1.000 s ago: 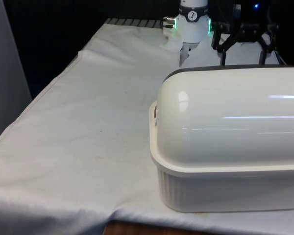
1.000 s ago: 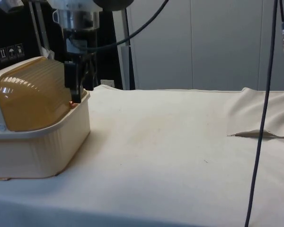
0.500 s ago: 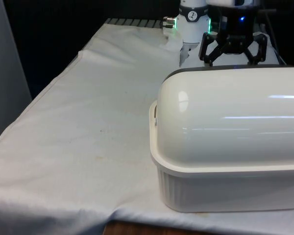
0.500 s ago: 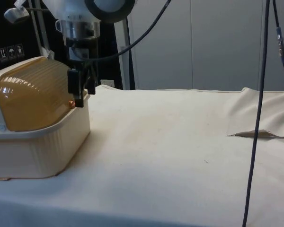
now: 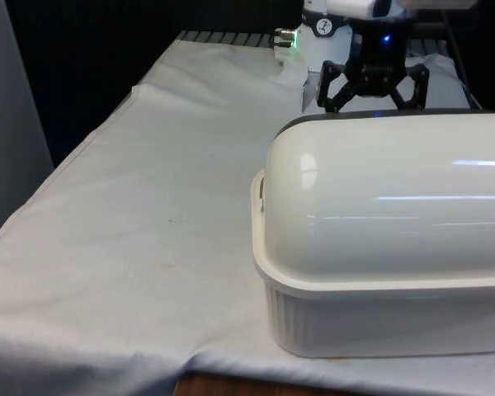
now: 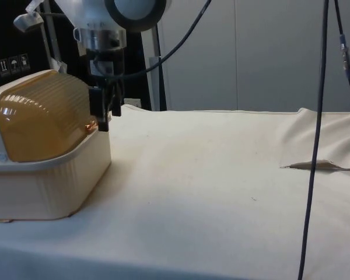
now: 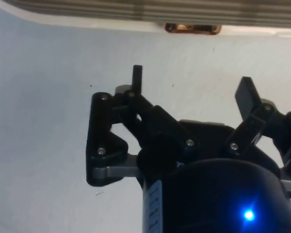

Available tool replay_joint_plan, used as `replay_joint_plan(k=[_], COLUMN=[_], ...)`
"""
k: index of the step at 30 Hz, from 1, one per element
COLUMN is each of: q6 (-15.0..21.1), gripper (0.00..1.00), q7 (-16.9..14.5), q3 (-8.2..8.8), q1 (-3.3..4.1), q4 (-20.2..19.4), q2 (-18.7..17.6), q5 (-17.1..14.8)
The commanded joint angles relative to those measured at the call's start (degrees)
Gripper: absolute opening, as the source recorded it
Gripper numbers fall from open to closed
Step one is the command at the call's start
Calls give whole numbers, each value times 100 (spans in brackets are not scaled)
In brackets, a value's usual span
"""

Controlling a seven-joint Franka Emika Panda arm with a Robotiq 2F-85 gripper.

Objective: Open the lid, then close it.

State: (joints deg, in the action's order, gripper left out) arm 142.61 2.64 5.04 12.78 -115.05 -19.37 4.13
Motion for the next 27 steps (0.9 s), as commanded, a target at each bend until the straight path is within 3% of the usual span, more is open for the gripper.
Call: replay_joint_plan(k=[1,3,4,8,9,14,15,17,19,27], q6=[17,0,17,11,11,0,11,11,23,57], gripper=[91,81,81,60,50,24,24,14,0,0], q7=[-57,-17,-69,-80,-80,-46,-86,-92,-74,-69], q3=[-11,11,0,6,6,29,11,11,-6,-29], q1=[-23,0,-23,-29,-34,-17,-40,-40,-29,-29], q4=[29,17,40,46,46,29,46,46,92,275], q2=[-34,-17,-40,-46,-46,-29,-46,-52,-86,-235], q5=[-40,0,-40,-40,-40,0,-40,-40,-57,-92])
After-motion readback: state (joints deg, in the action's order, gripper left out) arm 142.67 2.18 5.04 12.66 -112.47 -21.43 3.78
